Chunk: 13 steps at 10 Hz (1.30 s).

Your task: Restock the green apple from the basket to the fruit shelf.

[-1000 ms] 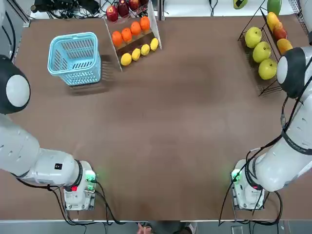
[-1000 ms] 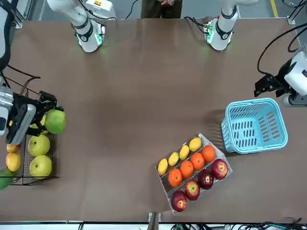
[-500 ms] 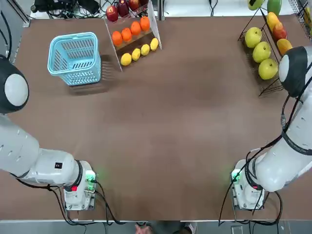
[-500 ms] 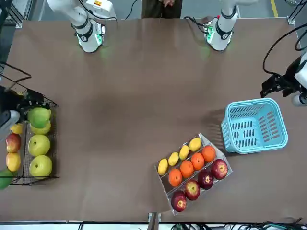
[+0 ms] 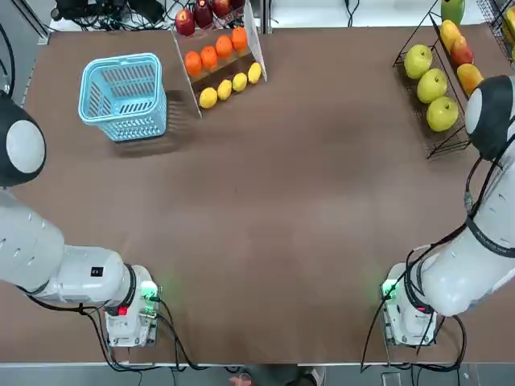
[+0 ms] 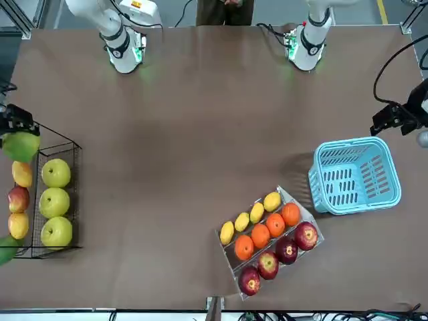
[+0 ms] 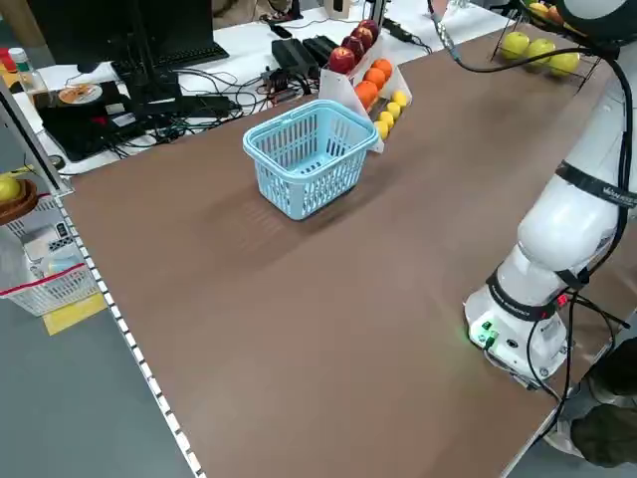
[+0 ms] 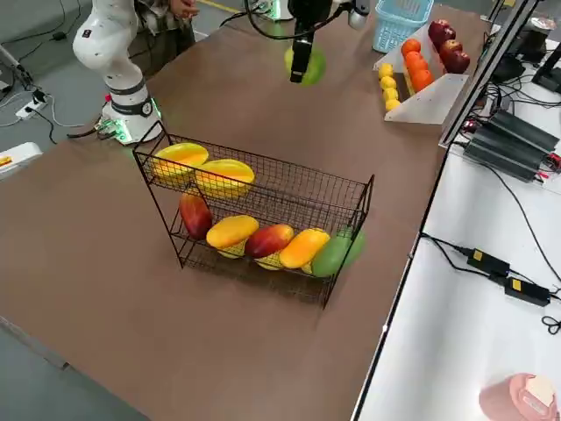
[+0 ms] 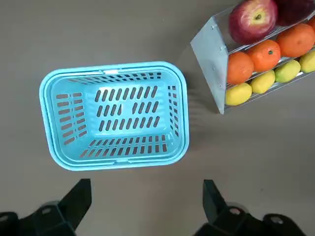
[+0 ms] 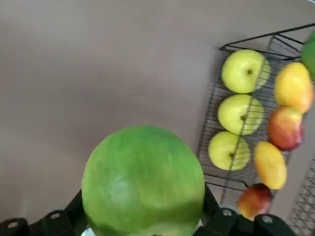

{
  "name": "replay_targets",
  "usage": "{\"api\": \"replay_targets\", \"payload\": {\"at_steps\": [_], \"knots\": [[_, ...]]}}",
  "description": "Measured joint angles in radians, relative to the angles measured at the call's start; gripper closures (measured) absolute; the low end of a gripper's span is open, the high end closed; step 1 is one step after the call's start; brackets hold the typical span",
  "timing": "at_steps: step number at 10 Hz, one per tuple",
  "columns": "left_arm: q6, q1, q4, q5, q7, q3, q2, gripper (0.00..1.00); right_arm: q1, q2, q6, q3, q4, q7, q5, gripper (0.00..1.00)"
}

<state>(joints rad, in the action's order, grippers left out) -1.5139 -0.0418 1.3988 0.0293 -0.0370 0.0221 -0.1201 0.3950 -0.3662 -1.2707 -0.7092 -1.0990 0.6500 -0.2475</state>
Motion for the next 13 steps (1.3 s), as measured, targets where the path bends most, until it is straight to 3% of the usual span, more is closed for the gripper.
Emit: {"api": "replay_targets", "payload": {"at_steps": [6,10,13], "knots": [[0.000,0.001,-0.009,-0.029,0.000,0.001,0.010,0.00,-0.158,0.000,-0.036,0.000,0.083,0.373,0.064,0.11],[0.000,0.001,-0.008,-0.029,0.001,0.001,0.009,0.00,-0.194,-0.034,-0.204,0.002,0.085,0.548,0.110,0.11],[0.000,0.001,-0.008,-0.029,0.001,0.001,0.009,0.00,-0.205,-0.087,-0.294,0.002,0.085,0.583,0.118,0.11]]}}
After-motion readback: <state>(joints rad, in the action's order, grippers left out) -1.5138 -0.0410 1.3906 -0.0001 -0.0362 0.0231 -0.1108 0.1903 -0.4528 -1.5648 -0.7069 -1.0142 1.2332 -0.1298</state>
